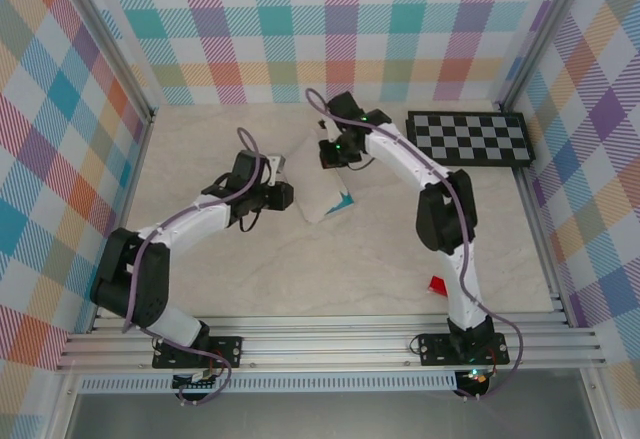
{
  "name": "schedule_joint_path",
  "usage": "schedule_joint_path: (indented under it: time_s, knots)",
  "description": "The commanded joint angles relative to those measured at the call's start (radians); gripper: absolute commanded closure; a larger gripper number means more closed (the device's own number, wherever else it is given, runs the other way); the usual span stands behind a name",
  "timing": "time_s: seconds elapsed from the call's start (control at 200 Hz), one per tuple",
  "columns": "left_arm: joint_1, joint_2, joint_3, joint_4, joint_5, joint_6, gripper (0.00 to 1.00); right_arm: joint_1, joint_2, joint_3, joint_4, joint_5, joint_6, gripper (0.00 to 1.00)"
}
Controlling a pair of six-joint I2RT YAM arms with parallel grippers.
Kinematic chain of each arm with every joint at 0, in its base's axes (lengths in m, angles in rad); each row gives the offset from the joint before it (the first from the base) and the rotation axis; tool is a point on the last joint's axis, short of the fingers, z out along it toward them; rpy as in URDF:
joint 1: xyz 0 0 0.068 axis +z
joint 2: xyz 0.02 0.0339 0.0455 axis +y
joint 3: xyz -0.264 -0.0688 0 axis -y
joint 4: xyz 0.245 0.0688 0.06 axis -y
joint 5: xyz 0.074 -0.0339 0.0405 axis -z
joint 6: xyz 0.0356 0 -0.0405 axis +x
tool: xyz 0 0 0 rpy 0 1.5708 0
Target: Fold the paper box
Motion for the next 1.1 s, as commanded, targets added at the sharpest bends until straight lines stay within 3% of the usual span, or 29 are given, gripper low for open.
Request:
schedule_joint_path:
  time_s: [0.0, 0.1, 0.215, 0.325, 0.41, 0.5, 0.63, 0.795, 0.885, 1.095]
  knots:
    - [-0.002, -0.087, -0.076, 0.138, 0.032, -0.052, 0.69, -0.04, -0.222, -0.252, 0.182, 0.143, 0.39, 0.99]
    - [-0.077, -0.168, -0.158, 0.262, -0.033, 0.076, 0.58, -0.032, -0.367, -0.375, 0.152, 0.254, 0.629, 0.97]
    - [-0.191, -0.232, -0.28, 0.486, -0.01, 0.31, 0.53, -0.002, -0.422, -0.32, -0.135, 0.38, 0.883, 0.96]
    - [-0.212, -0.224, -0.316, 0.62, 0.084, 0.35, 0.48, 0.032, -0.446, -0.268, -0.38, 0.465, 1.107, 0.95]
    - [-0.248, -0.185, -0.3, 0.638, 0.118, 0.417, 0.46, 0.042, -0.49, -0.305, -0.415, 0.441, 1.217, 0.94]
    - [-0.274, -0.136, -0.295, 0.711, 0.123, 0.383, 0.45, 0.056, -0.541, -0.356, -0.405, 0.471, 1.304, 0.91]
    - [-0.381, -0.098, -0.27, 0.75, 0.069, 0.391, 0.45, 0.062, -0.555, -0.355, -0.411, 0.516, 1.35, 0.9]
    - [-0.508, -0.079, -0.247, 0.785, -0.117, 0.385, 0.48, 0.062, -0.509, -0.307, -0.457, 0.537, 1.361, 0.9]
    - [-0.537, -0.039, -0.218, 0.798, -0.219, 0.385, 0.49, 0.062, -0.503, -0.318, -0.455, 0.536, 1.381, 0.9]
    - [-0.557, 0.091, -0.161, 0.84, -0.28, 0.39, 0.56, 0.06, -0.505, -0.32, -0.451, 0.548, 1.395, 0.89]
